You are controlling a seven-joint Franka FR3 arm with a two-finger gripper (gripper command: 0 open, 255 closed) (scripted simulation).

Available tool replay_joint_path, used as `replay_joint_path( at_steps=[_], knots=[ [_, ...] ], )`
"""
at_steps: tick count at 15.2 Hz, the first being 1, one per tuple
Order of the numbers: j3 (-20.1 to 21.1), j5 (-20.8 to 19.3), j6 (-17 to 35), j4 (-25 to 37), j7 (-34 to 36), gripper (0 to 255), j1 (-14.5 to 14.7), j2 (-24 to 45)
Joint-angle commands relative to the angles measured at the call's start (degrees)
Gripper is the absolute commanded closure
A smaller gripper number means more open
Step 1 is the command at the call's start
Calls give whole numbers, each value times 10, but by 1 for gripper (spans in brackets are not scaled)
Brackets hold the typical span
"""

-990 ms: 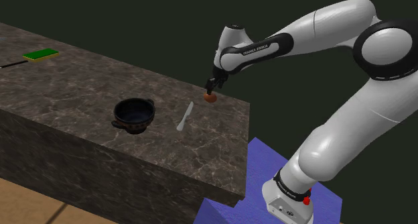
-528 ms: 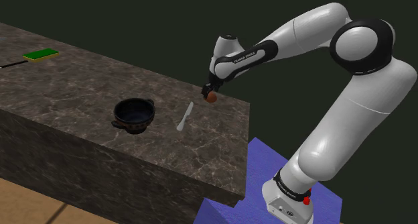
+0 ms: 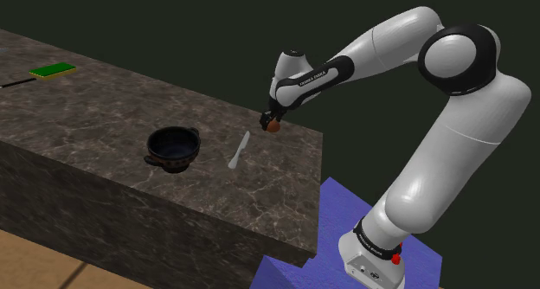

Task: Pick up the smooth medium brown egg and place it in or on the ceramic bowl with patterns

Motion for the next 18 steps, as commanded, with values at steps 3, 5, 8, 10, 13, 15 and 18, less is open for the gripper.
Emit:
replay_joint_path(
  at_steps=[3, 5, 8, 10, 13, 15, 18],
  knots=[
    [0, 0, 0, 0, 0, 255, 0, 0],
    [0, 0, 0, 0, 0, 255, 0, 0],
    [0, 0, 0, 0, 0, 255, 0, 0],
    [0, 0, 0, 0, 0, 255, 0, 0],
    [0, 1, -7, 2, -1, 255, 0, -5],
    [1, 3, -22, 7, -4, 255, 0, -15],
    [1, 6, -44, 15, -8, 255, 1, -30]
  ],
)
